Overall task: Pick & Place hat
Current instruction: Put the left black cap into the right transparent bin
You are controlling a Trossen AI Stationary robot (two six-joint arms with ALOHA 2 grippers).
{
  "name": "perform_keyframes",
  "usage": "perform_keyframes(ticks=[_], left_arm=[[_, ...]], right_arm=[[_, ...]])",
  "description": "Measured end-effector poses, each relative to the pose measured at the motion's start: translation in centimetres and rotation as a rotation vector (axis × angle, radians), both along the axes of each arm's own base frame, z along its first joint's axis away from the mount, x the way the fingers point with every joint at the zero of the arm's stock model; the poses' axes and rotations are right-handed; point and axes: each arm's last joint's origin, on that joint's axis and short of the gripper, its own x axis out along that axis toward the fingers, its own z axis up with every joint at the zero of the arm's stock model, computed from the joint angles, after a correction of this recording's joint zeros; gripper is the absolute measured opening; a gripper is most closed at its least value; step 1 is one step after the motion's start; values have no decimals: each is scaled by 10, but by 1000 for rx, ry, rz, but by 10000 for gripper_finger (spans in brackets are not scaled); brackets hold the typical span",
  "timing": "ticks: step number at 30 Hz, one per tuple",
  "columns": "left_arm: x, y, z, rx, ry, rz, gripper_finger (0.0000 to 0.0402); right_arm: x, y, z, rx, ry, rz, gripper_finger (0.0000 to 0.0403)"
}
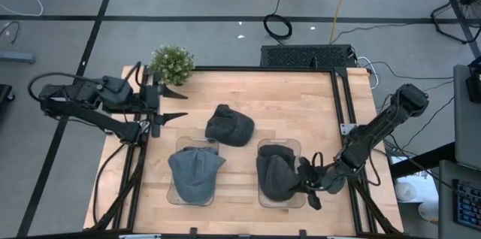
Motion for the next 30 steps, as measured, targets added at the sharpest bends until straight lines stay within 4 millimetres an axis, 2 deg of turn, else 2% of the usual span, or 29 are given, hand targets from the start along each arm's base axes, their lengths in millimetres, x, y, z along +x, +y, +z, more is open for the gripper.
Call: perform_keyframes(ticks=[5, 8, 18, 22, 26, 30], left_arm=[[8, -2, -3, 5, 25, 0, 223], [13, -2, -6, 8, 41, 0, 223], [29, -6, -13, 18, 91, 0, 223], [35, -7, -17, 23, 112, -1, 223], [42, -8, -20, 81, 133, -21, 223], [47, -9, -23, 98, 153, -27, 223]], right_arm=[[-1, -1, 5, 98, 3, -51, 1], [-1, -1, 13, 155, -37, -66, 18], [-1, -4, 18, 203, -52, -128, 158], [-1, -5, 21, 218, -66, -133, 200], [-3, -7, 28, 238, -95, -131, 217], [-6, -11, 37, 242, -141, -140, 216]])
